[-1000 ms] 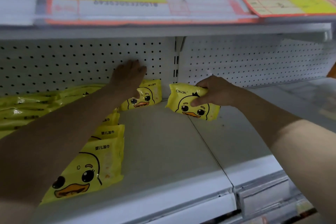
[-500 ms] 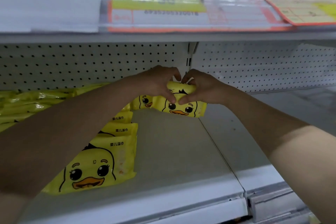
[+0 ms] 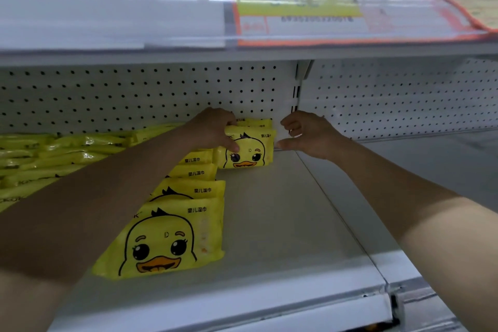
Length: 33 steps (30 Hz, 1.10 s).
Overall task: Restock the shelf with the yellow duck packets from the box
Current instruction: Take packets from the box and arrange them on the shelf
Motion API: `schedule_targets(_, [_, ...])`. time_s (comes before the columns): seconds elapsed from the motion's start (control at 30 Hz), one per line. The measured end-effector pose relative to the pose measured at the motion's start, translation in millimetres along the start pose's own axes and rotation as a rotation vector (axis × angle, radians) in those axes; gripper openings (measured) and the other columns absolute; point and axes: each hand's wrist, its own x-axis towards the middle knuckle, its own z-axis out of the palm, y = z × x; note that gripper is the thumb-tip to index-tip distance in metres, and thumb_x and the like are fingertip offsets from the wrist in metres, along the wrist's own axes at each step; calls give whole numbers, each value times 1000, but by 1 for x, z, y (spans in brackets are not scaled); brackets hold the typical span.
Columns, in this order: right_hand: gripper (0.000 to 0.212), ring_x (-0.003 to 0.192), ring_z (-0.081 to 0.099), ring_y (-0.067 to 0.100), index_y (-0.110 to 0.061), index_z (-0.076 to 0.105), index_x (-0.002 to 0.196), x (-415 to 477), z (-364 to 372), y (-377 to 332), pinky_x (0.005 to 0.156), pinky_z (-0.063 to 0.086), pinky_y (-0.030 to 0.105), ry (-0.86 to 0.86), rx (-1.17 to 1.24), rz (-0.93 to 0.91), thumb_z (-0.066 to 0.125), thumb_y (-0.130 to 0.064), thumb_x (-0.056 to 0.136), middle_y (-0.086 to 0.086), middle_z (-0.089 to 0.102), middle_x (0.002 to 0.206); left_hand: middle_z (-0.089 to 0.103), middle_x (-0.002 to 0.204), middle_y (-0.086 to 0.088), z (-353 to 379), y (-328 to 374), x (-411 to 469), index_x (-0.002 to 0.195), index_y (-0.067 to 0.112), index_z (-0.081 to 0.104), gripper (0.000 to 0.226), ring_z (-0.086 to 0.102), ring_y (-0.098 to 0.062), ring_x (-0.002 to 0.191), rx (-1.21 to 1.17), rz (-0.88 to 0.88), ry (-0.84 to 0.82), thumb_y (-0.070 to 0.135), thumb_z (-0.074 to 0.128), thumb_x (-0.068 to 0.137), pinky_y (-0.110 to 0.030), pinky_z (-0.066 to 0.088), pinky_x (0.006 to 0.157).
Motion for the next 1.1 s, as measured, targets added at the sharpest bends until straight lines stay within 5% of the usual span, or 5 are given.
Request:
schedule_targets(0.23, [61,106,58,14,-19,56,130,-3,18,0,82,43,19,-3,17,46,85,-29,77,0,56,122,61,118,-7,14,-2,6,121,14,58,62,55,-21,104,-3,20,53,31,86,69,-25,37,75])
schedule_targets(0.47, [63,102,58,12,-19,55,133,-9,16,11,83,40,21,15,-67,83,83,-33,78,1,58,127,59,121,-5,13,-2,10,125,19,56,77,47,-27,116,330,-39,112,60,81,63,-35,41,88])
schedule_targets(0.87, [67,109,50,11,-24,49,139,-34,-2,-10,89,39,21,-33,-207,-13,82,-26,80,2,56,129,49,127,-10,-9,31,-29,128,23,51,76,41,-31,121,170,-90,194,51,83,65,-38,39,92])
schedule_targets(1.1, [73,121,53,25,-23,47,140,-71,-2,-67,97,46,35,-59,-240,-178,84,-25,77,9,56,131,46,121,-9,-39,50,-128,129,28,51,76,41,-32,120,103,-265,331,46,85,64,-41,45,94])
